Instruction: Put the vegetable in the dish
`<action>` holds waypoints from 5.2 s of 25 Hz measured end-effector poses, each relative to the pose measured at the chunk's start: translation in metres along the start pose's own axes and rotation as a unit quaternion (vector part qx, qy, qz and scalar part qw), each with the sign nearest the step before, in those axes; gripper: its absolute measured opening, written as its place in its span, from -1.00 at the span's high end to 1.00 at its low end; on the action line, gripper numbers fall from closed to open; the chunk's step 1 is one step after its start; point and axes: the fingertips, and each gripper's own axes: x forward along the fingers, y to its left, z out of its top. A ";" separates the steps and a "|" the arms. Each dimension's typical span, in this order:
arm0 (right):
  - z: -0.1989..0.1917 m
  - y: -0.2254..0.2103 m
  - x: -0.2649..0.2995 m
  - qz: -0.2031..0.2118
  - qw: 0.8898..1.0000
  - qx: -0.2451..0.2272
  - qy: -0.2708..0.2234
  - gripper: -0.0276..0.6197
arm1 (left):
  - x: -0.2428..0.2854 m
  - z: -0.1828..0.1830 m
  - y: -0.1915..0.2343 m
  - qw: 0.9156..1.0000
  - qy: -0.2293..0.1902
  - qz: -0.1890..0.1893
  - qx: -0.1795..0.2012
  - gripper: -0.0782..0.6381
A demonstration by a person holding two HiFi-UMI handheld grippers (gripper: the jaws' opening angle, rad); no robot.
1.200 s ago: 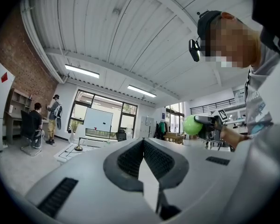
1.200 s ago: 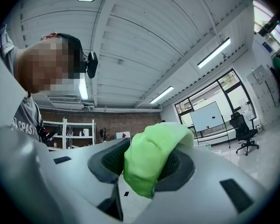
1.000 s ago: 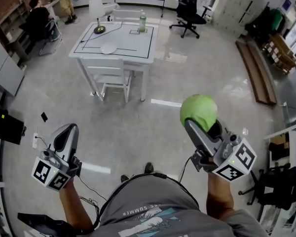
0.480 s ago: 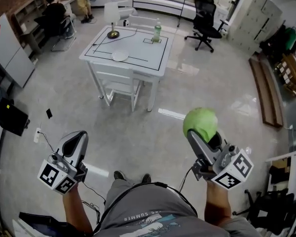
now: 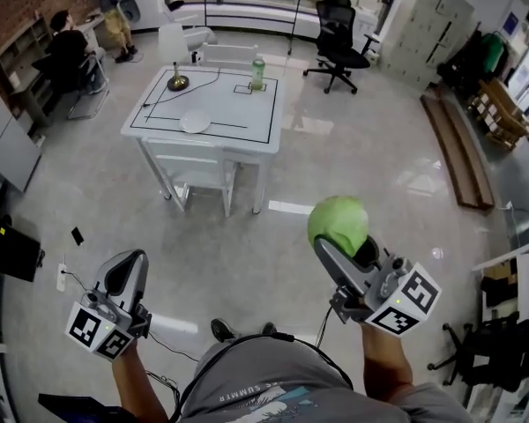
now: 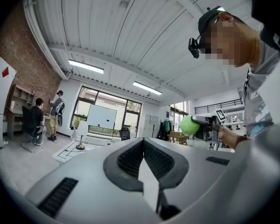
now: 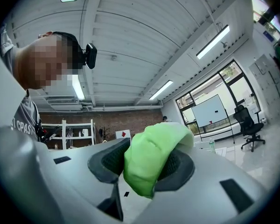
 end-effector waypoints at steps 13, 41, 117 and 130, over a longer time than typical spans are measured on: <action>-0.005 0.002 0.072 -0.031 0.999 -0.006 -0.002 0.45 | 0.013 0.011 0.077 0.999 -0.005 -0.040 -0.012 0.76; 0.016 -0.172 0.151 0.080 0.996 0.027 0.033 0.45 | 0.179 0.007 0.107 0.999 0.007 0.034 -0.012 0.76; -0.019 -0.316 0.459 0.088 0.992 0.047 0.074 0.45 | 0.362 -0.001 0.379 0.998 0.037 -0.010 -0.043 0.76; -0.067 -0.288 0.550 0.034 0.994 0.017 0.100 0.45 | 0.344 -0.007 0.472 0.994 0.009 -0.069 -0.088 0.76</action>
